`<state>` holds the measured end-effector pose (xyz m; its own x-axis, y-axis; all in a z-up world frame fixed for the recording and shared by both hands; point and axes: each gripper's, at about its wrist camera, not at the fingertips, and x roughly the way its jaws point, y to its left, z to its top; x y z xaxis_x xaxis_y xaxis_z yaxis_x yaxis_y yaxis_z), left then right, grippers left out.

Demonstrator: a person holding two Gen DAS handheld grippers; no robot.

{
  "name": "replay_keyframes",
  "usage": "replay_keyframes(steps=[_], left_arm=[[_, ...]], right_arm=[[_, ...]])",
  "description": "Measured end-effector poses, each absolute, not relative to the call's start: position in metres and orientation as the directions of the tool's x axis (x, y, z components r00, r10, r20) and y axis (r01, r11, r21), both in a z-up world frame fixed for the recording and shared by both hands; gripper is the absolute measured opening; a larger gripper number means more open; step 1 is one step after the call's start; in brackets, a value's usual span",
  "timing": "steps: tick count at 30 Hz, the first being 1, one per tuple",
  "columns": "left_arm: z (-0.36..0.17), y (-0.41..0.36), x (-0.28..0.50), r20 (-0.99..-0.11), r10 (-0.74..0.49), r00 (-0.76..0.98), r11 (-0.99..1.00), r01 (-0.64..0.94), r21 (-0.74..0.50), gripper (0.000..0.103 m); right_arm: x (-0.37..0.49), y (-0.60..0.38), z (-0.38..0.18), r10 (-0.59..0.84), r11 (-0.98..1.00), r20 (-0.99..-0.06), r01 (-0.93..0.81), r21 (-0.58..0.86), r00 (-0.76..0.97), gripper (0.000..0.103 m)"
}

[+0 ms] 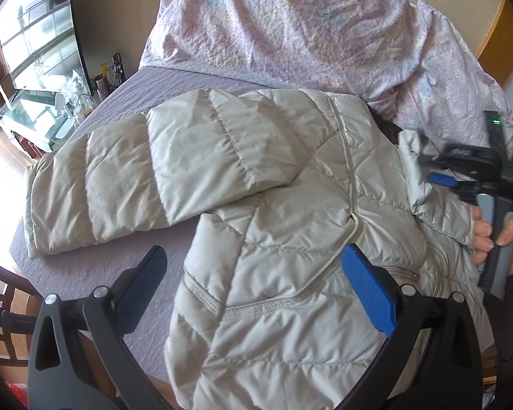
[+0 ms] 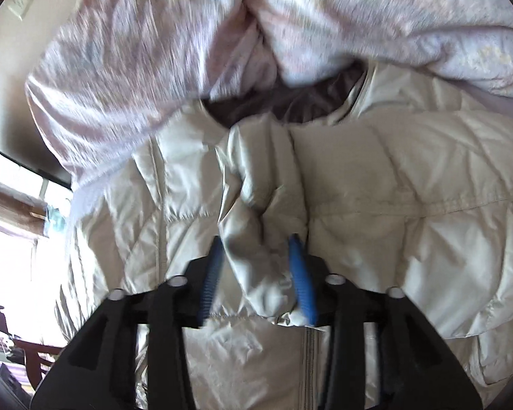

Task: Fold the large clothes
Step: 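Carry the sleeve with the right tool across the jacket front and lower it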

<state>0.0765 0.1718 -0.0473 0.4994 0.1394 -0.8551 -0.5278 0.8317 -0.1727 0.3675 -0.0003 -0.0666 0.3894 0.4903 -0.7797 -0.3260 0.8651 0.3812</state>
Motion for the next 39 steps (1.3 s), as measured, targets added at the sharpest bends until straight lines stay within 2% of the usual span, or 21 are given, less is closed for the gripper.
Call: replay_keyframes(steps=[3,7,16,21,30,39], left_arm=[[-0.049,0.18,0.076,-0.859,0.148,0.491,0.823,-0.543,-0.168,0.101],[-0.05,0.19,0.074,-0.859,0.157,0.488,0.812,-0.559,-0.169,0.101],[-0.05,0.215,0.069,-0.859,0.19,0.476,0.785,-0.599,-0.158,0.101],[-0.053,0.244,0.054,-0.864,0.237,0.444,0.739,-0.66,-0.137,0.101],[-0.066,0.323,0.019,-0.876,0.34,0.342,0.608,-0.791,-0.073,0.101],[-0.094,0.397,-0.018,-0.902,0.308,0.301,0.482,-0.867,-0.125,0.101]], right_arm=[[0.373,-0.019,-0.053,0.504,0.863,-0.73,-0.296,0.409,0.461,0.054],[0.384,-0.02,-0.068,0.447,0.893,-0.784,-0.255,0.37,0.43,0.054],[0.38,0.029,-0.111,0.341,0.919,-0.882,-0.314,0.24,0.325,0.054],[0.366,0.047,-0.121,0.262,0.929,-0.889,-0.347,0.127,0.375,0.055],[0.368,0.046,-0.12,0.281,0.926,-0.888,-0.347,0.15,0.365,0.055],[0.368,0.045,-0.12,0.278,0.927,-0.888,-0.346,0.147,0.366,0.055]])
